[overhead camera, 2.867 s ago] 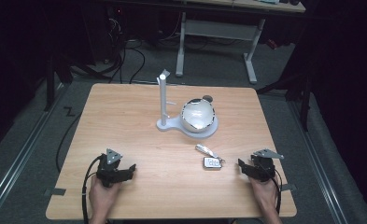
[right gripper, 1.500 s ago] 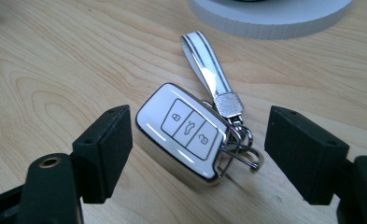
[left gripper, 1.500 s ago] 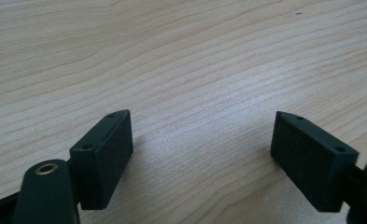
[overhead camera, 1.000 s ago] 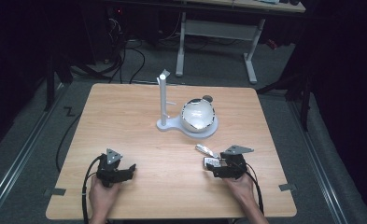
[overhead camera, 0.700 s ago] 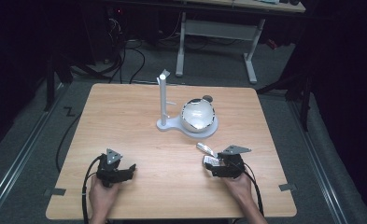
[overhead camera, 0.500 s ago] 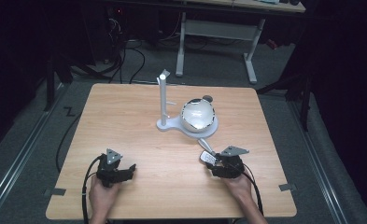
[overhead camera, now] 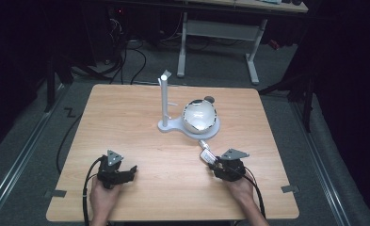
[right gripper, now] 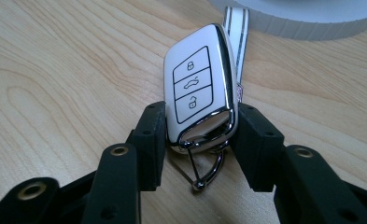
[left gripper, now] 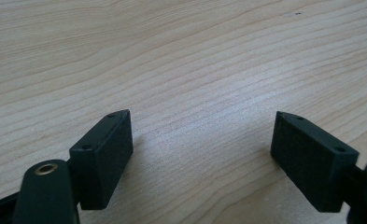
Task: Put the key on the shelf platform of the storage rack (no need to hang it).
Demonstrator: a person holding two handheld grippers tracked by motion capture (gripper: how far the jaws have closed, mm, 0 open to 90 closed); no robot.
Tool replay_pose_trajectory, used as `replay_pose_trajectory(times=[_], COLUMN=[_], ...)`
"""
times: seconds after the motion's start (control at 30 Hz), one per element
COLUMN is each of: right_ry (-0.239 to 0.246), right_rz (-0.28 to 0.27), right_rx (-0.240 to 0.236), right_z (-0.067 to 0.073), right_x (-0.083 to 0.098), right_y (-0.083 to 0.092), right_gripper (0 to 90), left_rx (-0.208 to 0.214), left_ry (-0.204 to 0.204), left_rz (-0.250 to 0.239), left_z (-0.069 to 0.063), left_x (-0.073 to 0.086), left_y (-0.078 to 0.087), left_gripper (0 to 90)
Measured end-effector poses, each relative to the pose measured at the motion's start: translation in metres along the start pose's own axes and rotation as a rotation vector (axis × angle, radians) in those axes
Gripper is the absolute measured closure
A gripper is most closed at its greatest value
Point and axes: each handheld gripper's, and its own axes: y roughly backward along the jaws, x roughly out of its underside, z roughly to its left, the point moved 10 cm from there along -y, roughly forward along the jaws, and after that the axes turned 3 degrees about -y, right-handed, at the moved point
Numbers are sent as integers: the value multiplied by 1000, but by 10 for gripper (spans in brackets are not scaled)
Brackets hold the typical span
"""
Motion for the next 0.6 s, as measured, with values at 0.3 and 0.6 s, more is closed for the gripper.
replay_pose_trajectory(times=[0.3,0.6], right_ry=[17,14], right_rz=[-29,-40], right_rx=[-17,-43], right_z=[3,5], right_x=[-4,-6], right_y=[5,9], right_gripper=[732,772], left_rx=[0,0], left_ry=[0,0], left_rz=[0,0], left_z=[0,0], left_x=[0,0], left_y=[0,0], left_gripper=[213,212])
